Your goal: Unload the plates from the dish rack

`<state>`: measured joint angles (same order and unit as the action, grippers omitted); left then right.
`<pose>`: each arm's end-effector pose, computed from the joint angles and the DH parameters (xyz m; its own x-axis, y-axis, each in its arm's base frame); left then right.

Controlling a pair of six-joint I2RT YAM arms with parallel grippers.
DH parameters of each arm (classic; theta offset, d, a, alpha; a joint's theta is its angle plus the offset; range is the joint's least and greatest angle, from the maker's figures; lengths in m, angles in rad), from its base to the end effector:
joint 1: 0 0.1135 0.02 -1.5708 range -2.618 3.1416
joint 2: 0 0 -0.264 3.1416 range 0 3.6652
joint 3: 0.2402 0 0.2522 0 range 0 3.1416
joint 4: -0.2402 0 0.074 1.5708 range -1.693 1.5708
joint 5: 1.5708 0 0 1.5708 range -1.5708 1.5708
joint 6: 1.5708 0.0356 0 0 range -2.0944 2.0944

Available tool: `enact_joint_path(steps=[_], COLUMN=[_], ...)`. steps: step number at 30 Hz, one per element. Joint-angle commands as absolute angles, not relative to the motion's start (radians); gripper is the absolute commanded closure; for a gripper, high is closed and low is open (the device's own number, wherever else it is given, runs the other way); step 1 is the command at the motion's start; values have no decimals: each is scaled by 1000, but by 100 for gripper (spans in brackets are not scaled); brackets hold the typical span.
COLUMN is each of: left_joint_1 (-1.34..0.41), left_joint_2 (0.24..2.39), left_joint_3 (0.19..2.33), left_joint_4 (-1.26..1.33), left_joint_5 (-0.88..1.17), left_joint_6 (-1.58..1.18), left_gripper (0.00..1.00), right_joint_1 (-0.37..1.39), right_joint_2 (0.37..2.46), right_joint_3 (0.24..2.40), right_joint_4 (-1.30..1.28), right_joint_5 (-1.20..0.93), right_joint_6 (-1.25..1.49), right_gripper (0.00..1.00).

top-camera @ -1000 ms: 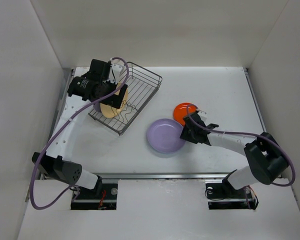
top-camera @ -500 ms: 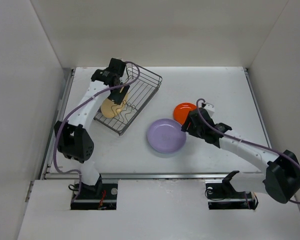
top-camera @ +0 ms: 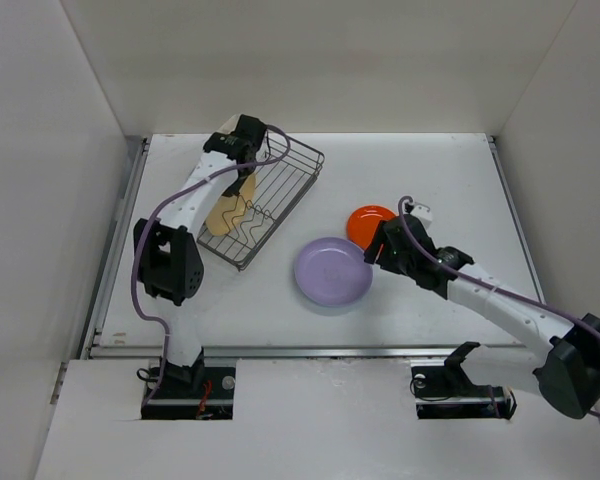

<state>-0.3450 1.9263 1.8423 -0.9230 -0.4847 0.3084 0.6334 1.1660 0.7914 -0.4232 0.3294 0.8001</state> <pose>0.3984 -0.1256 0.3111 -0.7382 0.5507 -0.3896 0.3033 0.7869 0.5375 0.2012 0.1335 0.2453 -0.6731 0.3479 -0.6526 0.1506 0.9284 0.3397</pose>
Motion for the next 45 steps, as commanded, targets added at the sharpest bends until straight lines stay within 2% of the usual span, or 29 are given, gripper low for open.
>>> enact_joint_path(steps=[1, 5, 6, 7, 16, 19, 23, 24, 26, 27, 31, 35, 39, 45], left_joint_1=[-339, -339, -339, -339, -362, -385, -394, -403, -419, -429, -526, -606, -627, -627], left_joint_2=[1871, 1815, 1789, 1780, 1660, 1605, 1562, 1562, 1562, 1583, 1652, 1759, 1880, 2028], left_joint_3=[1906, 1927, 1927, 1916, 2032, 2066, 2109, 2109, 2109, 2097, 2017, 1977, 1957, 1968], left_joint_4=[-934, -960, -960, -960, -1025, -1049, -1163, -1184, -1256, -1279, -1342, -1367, -1335, -1255], left_joint_5=[-577, -557, -540, -540, -520, -447, -186, -52, 82, 182, 323, 396, 492, 548], left_joint_6=[293, 281, 281, 281, 272, 281, 272, 272, 282, 297, 324, 348, 357, 357], left_gripper=[92, 89, 96, 100, 100, 100, 100, 100, 100, 100, 100, 100, 100, 93], right_joint_1=[656, 657, 657, 657, 666, 666, 666, 666, 666, 666, 666, 666, 666, 666], right_joint_2=[1135, 1135, 1126, 1126, 1043, 1020, 979, 965, 925, 911, 807, 737, 614, 503], right_joint_3=[848, 888, 888, 888, 899, 908, 885, 874, 865, 865, 932, 1002, 973, 951], right_joint_4=[-436, -471, -471, -471, -471, -462, -408, -387, -371, -388, -610, -771, -801, -830], right_joint_5=[314, 314, 314, 314, 267, 238, 160, 137, 110, 121, 343, 507, 549, 511], right_joint_6=[787, 769, 769, 769, 689, 651, 620, 620, 609, 624, 742, 816, 850, 885], right_gripper=[30, 30, 30, 30, 30, 29, 29, 27, 27, 27, 24, 24, 24, 24])
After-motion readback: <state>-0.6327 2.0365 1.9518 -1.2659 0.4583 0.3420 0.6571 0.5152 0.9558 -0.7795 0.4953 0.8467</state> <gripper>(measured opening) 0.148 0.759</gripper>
